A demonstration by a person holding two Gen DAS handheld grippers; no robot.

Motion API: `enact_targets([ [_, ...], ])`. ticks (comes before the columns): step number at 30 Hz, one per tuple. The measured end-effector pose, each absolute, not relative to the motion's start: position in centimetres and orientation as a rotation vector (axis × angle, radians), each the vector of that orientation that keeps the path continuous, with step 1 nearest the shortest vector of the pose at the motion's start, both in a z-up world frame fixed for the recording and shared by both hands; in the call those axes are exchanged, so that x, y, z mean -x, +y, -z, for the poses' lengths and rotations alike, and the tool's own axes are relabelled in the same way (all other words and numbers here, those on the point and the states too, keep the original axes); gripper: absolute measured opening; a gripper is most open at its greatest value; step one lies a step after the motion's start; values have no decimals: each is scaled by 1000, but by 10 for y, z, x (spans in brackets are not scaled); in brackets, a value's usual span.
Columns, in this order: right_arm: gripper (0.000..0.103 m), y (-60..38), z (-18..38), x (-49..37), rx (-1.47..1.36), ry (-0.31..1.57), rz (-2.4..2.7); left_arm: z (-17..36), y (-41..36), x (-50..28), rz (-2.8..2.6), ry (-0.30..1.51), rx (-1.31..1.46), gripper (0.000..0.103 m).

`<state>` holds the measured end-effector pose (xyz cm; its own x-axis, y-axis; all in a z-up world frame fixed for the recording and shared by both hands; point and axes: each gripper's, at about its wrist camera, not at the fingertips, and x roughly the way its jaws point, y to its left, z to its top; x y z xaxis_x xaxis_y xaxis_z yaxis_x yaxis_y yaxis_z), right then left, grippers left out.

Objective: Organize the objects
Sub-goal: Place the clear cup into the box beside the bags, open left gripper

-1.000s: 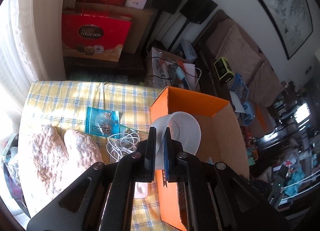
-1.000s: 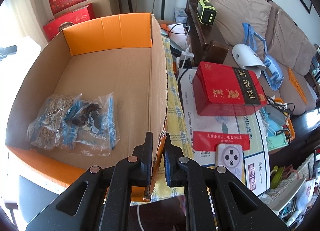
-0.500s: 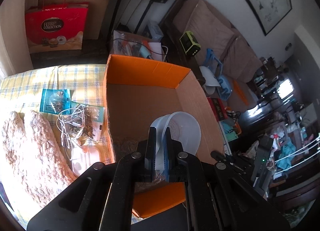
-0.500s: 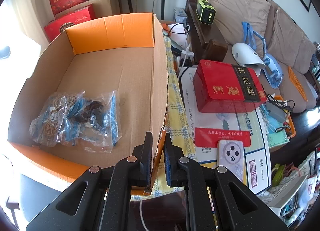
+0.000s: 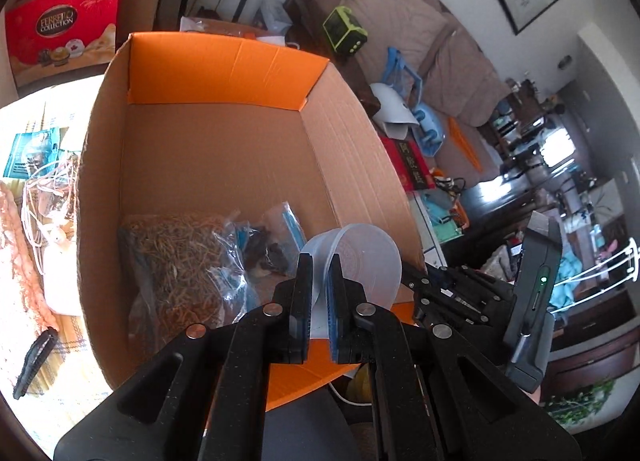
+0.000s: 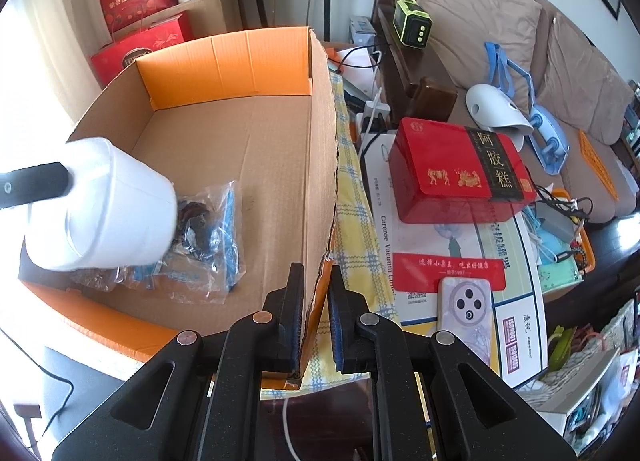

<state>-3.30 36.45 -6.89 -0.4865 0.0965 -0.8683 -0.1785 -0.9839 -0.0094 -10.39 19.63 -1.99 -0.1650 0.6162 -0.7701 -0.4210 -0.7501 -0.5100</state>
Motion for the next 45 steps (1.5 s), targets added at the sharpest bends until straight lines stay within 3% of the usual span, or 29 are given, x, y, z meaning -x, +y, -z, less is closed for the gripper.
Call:
enact_targets([
  [18, 11, 364, 69, 33, 1497, 133, -2580, 46, 222, 93, -1905, -207, 1481, 6],
  [23, 11, 364, 69, 33, 1497, 134, -2580, 46, 226, 93, -1883, -205, 1486, 11],
  [28, 11, 364, 69, 33, 1497, 140, -2581, 37, 222, 90, -1857, -208, 1455, 35],
  [32, 11, 364, 69, 34, 1498, 139, -2580, 23, 207, 92, -1894, -224, 1424, 44],
  [34, 12, 364, 69, 34, 1497, 142, -2581, 16, 198, 94, -1919, -241, 1402, 59],
  [36, 12, 364, 69, 33, 1497, 141, -2582, 9, 188, 95, -1950, -253, 1374, 65],
  [45, 12, 364, 70, 32, 1486, 141, -2578, -10, 145, 100, -2038, -258, 1322, 70],
])
